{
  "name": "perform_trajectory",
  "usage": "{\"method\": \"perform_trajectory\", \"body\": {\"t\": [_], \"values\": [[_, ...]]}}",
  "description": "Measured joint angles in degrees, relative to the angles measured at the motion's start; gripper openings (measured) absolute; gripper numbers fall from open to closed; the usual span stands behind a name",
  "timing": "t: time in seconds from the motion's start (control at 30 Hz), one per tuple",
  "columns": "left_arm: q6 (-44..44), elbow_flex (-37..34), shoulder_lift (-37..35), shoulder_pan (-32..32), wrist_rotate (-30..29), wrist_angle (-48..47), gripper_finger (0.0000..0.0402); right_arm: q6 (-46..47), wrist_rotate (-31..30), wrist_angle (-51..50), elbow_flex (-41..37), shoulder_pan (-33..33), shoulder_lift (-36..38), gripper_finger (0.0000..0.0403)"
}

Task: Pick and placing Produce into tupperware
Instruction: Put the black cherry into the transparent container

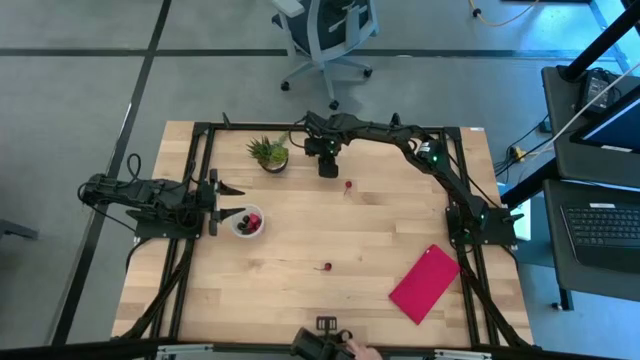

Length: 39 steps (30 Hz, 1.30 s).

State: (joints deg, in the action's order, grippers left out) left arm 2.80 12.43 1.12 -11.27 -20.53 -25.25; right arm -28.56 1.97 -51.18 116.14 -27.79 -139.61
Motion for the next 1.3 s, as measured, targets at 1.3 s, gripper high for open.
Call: {"method": "perform_trajectory", "body": {"t": [1.3], "values": [[0.0,0.0,0.0,0.0,0.0,0.0,0.0212,4.1,14.4,15.1,17.5,28.1,0.8,0.0113]]}}
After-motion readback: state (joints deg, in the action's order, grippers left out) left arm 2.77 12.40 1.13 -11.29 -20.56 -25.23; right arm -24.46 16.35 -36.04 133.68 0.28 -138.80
